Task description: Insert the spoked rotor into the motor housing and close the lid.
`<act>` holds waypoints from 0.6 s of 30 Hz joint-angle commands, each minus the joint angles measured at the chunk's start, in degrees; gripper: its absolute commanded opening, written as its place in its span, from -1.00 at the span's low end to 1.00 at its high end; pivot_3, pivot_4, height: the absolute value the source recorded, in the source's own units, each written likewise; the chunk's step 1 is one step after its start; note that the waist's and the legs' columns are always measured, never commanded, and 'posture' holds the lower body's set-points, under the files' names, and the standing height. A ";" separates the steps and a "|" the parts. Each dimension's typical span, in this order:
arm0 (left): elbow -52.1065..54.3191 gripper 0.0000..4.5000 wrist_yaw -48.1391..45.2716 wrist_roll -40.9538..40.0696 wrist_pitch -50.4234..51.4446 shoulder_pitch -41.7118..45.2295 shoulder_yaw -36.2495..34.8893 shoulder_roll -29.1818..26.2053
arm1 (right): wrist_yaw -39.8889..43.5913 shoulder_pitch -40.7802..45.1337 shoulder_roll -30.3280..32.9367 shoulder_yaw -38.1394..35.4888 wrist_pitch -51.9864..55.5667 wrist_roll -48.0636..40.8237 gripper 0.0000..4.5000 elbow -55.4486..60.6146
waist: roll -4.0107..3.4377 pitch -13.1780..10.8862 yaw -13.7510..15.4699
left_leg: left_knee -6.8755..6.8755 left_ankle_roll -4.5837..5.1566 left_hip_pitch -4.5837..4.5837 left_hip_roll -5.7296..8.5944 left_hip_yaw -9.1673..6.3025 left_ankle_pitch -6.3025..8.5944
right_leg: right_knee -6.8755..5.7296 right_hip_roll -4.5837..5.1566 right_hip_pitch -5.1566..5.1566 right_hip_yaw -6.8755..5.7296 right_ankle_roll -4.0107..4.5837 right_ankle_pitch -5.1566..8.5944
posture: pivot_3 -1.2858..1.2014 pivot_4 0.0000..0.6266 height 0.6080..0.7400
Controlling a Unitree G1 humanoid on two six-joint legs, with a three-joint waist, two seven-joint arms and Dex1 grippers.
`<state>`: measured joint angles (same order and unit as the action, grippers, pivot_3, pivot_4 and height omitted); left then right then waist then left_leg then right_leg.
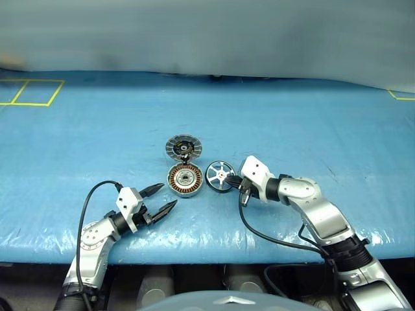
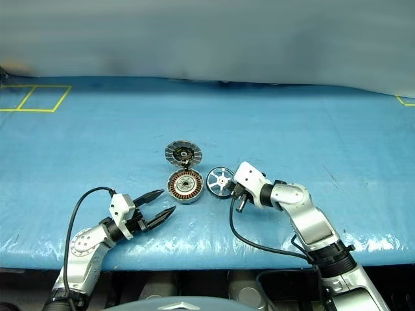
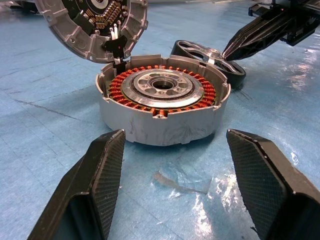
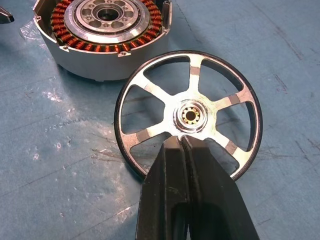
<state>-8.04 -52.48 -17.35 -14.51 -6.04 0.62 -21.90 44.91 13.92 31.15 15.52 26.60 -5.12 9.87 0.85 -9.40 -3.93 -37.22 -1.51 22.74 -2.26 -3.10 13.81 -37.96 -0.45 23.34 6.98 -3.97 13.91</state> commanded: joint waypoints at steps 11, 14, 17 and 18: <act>-0.11 0.52 -0.04 -0.03 -0.99 -0.27 -0.16 0.02 | -1.70 -0.98 -0.49 0.12 1.30 1.04 -0.83 -1.72 | 0.02 0.02 -0.02 | -0.01 0.00 -0.06 -0.01 0.01 0.00 | -0.01 0.00 -0.04 0.00 0.02 0.01 | 0.03 -0.52 1.00; -0.17 0.52 0.04 -0.04 -1.05 -0.25 -0.21 0.06 | -1.58 -0.90 -0.39 0.20 0.58 0.95 -0.61 -1.79 | 0.03 0.02 0.03 | -0.01 0.00 -0.07 -0.01 0.02 0.00 | -0.01 0.00 -0.05 0.01 0.02 0.00 | 0.03 -0.52 1.00; -0.17 0.52 0.08 -0.06 -1.15 -0.29 -0.25 0.09 | -1.45 -0.95 -0.38 0.26 0.55 1.04 -0.61 -1.78 | 0.02 0.03 0.10 | 0.01 0.00 -0.02 0.01 0.03 0.00 | 0.01 0.03 -0.01 0.01 0.02 0.00 | 0.03 -0.52 1.00; -0.17 0.52 0.09 -0.07 -1.15 -0.31 -0.25 0.10 | -1.39 -1.00 -0.39 0.27 0.59 1.00 -0.61 -1.78 | 0.02 0.03 0.11 | 0.01 0.00 -0.01 0.00 0.02 0.00 | 0.02 0.02 -0.01 0.00 0.02 0.00 | 0.03 -0.52 1.00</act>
<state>-8.76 -52.49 -17.34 -14.52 -6.30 0.56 -21.90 43.72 13.25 30.67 15.56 26.68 -4.74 8.36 0.87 -9.38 -3.82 -37.21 -1.51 22.73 -2.26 -3.07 13.81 -37.94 -0.43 23.33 6.99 -3.95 13.91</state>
